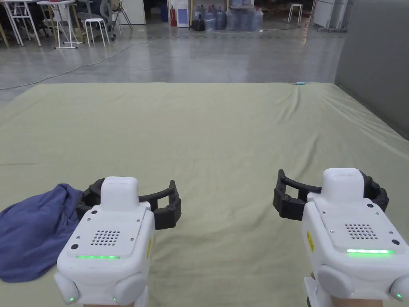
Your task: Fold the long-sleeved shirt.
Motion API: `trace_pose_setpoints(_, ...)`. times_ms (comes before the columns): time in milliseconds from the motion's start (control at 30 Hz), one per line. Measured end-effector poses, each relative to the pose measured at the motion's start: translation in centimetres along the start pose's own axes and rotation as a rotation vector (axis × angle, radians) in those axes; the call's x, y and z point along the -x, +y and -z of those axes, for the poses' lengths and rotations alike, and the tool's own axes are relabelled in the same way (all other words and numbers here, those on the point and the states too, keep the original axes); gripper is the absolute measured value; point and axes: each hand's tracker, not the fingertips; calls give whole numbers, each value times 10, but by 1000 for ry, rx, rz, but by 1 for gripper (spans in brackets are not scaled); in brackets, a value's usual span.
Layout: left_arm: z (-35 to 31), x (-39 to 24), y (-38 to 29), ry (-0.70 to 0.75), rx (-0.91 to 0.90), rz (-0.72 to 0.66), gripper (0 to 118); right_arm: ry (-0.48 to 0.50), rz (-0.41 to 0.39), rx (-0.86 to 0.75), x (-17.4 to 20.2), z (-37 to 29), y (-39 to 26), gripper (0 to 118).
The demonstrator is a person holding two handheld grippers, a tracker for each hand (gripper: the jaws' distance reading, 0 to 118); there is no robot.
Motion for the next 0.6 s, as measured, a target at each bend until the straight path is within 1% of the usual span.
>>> trace_pose_setpoints(67,-1,1,1,2,5,8,118,-9,-6,2,0,0,0,118)
trace_pose_setpoints(233,-7,6,1,19,12,12,118,-11,21,-1,-2,0,1,118)
trace_pose_setpoints(367,-3,4,-3,9,11,-2,118,-16,-3,-1,0,1,0,118)
trace_pose_setpoints(600,-2,6,7,8,8,22,118,-3,-10,2,4,2,2,118)
